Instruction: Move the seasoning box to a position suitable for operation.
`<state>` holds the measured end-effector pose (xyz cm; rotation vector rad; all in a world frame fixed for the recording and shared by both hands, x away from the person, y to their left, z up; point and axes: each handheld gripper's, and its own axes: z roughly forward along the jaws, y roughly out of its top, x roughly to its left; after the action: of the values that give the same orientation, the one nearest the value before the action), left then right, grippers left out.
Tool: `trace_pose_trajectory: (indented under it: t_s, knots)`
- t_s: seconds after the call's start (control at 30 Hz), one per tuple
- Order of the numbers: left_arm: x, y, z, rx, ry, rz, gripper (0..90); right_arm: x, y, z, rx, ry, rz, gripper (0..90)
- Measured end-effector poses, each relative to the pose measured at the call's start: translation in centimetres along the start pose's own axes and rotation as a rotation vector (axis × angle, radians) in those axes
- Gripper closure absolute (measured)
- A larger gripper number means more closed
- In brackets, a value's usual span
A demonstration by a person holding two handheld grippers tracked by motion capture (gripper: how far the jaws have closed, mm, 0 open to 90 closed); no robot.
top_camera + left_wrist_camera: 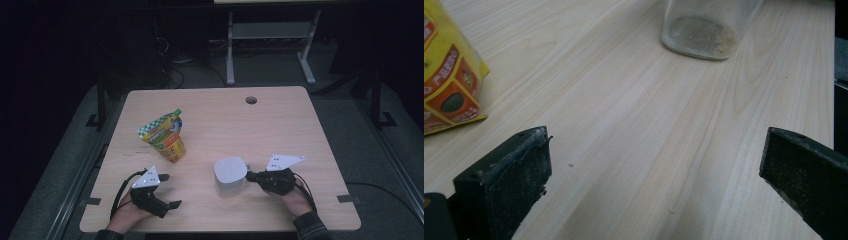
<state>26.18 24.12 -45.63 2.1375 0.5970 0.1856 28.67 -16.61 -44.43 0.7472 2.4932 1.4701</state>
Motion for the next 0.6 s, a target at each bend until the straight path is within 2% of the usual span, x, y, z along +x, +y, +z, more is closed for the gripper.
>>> trace_pose_trajectory:
  t_s: [0.3, 0.43, 0.6]
  knots:
    - [-0.1, 0.1, 0.1, 0.003, -0.003, 0.002, 0.0, -1.0, 0.3, 0.6, 0.005, -0.011, 0.011, 89.7]
    - [-0.2, 0.1, 0.2, 0.005, -0.004, 0.003, 0.0, -0.8, 0.1, 0.0, 0.000, -0.017, 0.011, 88.9]
    - [-0.3, 0.1, 0.3, 0.009, -0.007, 0.006, 0.0, -0.7, -1.0, -1.5, 0.002, -0.036, 0.040, 77.2]
